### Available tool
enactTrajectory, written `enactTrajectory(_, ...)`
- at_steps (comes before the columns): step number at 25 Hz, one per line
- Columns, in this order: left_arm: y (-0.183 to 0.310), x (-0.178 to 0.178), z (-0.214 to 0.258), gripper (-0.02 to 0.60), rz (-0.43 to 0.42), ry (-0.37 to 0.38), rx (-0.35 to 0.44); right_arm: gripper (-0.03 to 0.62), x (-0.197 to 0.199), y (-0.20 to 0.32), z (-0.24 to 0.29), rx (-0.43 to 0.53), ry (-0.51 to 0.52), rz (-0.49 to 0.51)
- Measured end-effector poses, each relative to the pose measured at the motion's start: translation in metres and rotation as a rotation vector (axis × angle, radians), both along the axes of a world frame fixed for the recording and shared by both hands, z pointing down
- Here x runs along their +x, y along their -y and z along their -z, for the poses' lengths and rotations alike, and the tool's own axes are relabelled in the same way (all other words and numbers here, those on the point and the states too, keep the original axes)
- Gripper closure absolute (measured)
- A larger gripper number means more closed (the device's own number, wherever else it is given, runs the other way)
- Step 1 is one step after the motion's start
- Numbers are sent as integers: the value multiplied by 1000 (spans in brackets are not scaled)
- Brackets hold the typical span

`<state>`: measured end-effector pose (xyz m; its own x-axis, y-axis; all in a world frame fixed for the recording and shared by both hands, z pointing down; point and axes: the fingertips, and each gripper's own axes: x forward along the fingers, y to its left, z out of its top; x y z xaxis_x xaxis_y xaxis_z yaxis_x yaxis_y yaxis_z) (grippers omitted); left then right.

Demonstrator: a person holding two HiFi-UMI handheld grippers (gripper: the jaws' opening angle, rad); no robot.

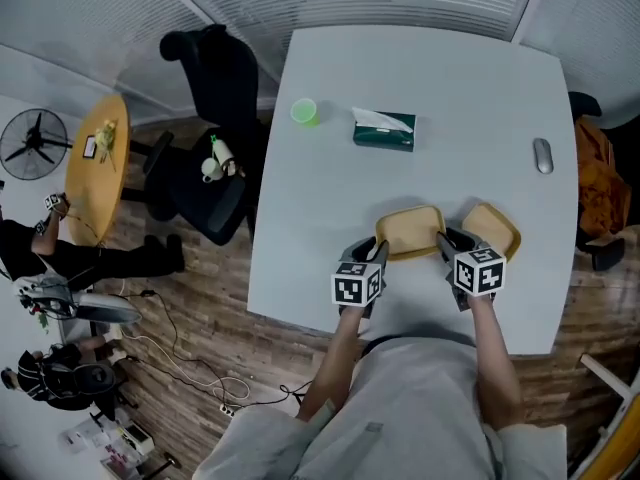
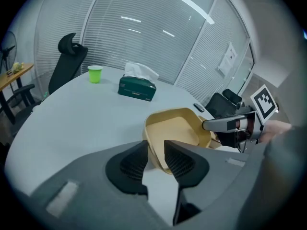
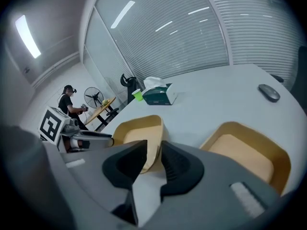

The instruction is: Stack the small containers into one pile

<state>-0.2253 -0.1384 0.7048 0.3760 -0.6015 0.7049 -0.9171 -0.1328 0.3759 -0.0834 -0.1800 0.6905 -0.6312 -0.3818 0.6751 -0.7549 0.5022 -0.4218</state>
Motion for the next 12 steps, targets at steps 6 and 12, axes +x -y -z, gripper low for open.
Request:
enactTrajectory(6,19,34,16,468,-109,10,36,500,38,-2,12,17,37,-115)
enactTrajectory(12,36,68,37,468,-235,49,83,500,73,-7,32,52,85,-221)
